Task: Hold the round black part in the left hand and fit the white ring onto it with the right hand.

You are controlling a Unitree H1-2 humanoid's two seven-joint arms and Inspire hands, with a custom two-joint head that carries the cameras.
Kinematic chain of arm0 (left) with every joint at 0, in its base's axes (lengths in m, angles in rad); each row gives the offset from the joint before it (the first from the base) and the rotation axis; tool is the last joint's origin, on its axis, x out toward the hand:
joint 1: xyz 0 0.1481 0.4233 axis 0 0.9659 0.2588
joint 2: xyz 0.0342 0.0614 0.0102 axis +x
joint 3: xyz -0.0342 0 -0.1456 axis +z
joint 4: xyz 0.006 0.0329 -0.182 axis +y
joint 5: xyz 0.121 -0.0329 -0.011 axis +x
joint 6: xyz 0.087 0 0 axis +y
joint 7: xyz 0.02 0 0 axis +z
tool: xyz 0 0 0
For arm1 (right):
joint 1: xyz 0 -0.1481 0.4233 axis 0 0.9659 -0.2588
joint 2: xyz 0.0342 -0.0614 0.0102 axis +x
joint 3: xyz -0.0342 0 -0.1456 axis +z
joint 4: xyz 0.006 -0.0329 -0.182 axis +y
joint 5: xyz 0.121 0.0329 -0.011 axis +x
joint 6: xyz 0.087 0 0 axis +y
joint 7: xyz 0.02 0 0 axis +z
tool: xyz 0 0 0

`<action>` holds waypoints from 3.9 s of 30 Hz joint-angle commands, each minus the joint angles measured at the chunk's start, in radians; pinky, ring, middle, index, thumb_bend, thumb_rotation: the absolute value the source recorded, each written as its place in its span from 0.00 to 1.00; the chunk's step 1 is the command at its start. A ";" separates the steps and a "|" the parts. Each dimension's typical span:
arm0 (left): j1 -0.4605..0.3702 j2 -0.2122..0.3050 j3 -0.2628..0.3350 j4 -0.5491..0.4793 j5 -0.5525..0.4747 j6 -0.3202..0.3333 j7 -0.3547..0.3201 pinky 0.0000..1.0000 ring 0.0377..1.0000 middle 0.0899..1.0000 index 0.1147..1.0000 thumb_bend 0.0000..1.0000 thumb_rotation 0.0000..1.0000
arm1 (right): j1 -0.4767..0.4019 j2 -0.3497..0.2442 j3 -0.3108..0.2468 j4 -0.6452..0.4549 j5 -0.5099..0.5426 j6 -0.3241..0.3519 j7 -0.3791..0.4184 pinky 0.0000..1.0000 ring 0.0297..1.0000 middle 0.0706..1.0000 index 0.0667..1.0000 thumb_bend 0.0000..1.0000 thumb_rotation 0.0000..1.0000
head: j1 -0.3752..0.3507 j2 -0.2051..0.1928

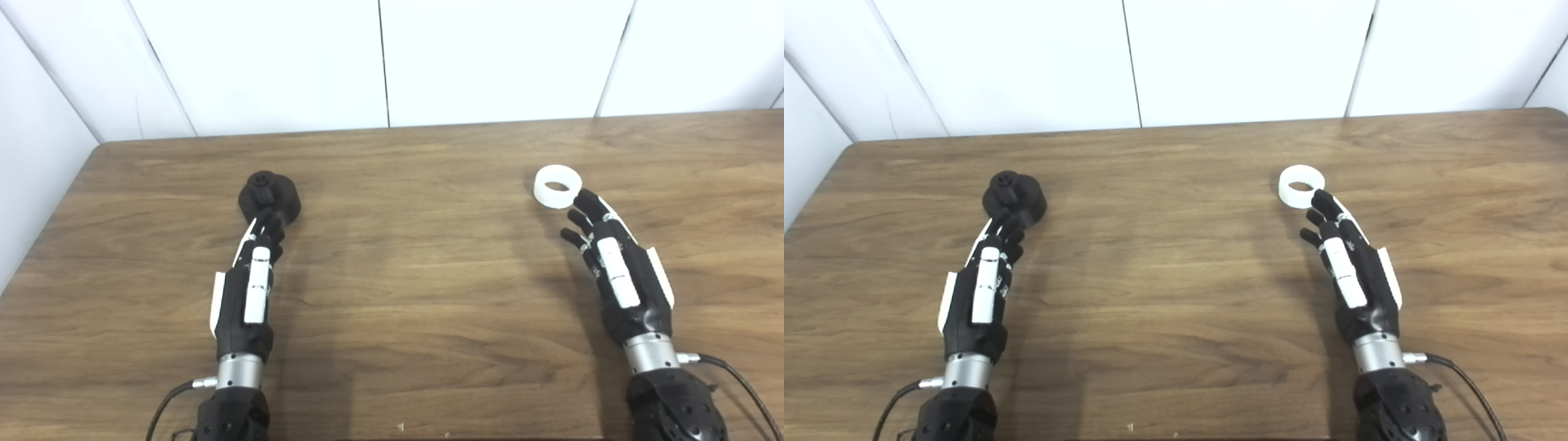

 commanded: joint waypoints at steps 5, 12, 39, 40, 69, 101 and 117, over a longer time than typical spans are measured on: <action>0.035 0.017 -0.002 -0.007 0.008 -0.051 -0.002 0.94 0.92 0.91 0.91 0.40 0.83 | 0.021 -0.013 -0.002 0.019 0.015 -0.050 0.015 0.85 0.90 0.90 0.87 0.57 0.74 | 0.001 0.000; 0.037 0.018 -0.002 -0.015 0.004 -0.047 -0.005 0.95 0.92 0.91 0.91 0.40 0.83 | 0.022 -0.011 -0.001 0.016 0.007 -0.047 0.010 0.83 0.90 0.90 0.87 0.58 0.74 | 0.004 -0.001; -0.148 0.314 -0.014 -0.239 0.522 0.373 -0.102 0.88 0.96 0.98 0.96 0.91 0.11 | 0.011 -0.005 0.014 0.081 0.030 -0.100 0.026 0.85 0.91 0.91 0.86 0.56 0.70 | 0.068 -0.019; -0.160 0.332 -0.020 -0.231 0.538 0.374 -0.110 0.88 0.96 0.98 0.95 0.92 0.12 | 0.011 -0.004 0.014 0.083 0.029 -0.102 0.025 0.85 0.91 0.91 0.86 0.56 0.70 | 0.069 -0.020; -0.496 0.580 -0.172 0.232 0.792 0.325 -0.309 0.94 0.98 0.94 0.87 0.94 0.26 | 0.010 0.019 0.024 0.098 0.003 -0.122 0.001 0.82 0.91 0.92 0.86 0.59 0.73 | 0.051 -0.038; -0.676 0.637 -0.291 0.500 0.758 0.257 -0.331 0.84 0.96 0.91 0.83 0.94 0.28 | 0.018 0.033 0.022 0.117 -0.011 -0.164 -0.030 0.80 0.88 0.88 0.85 0.60 0.73 | 0.023 -0.053; -0.694 0.642 -0.333 0.488 0.725 0.299 -0.457 0.82 0.97 0.93 0.83 0.92 0.29 | 0.028 0.036 0.016 0.115 -0.002 -0.162 -0.044 0.79 0.88 0.88 0.84 0.60 0.72 | 0.019 -0.048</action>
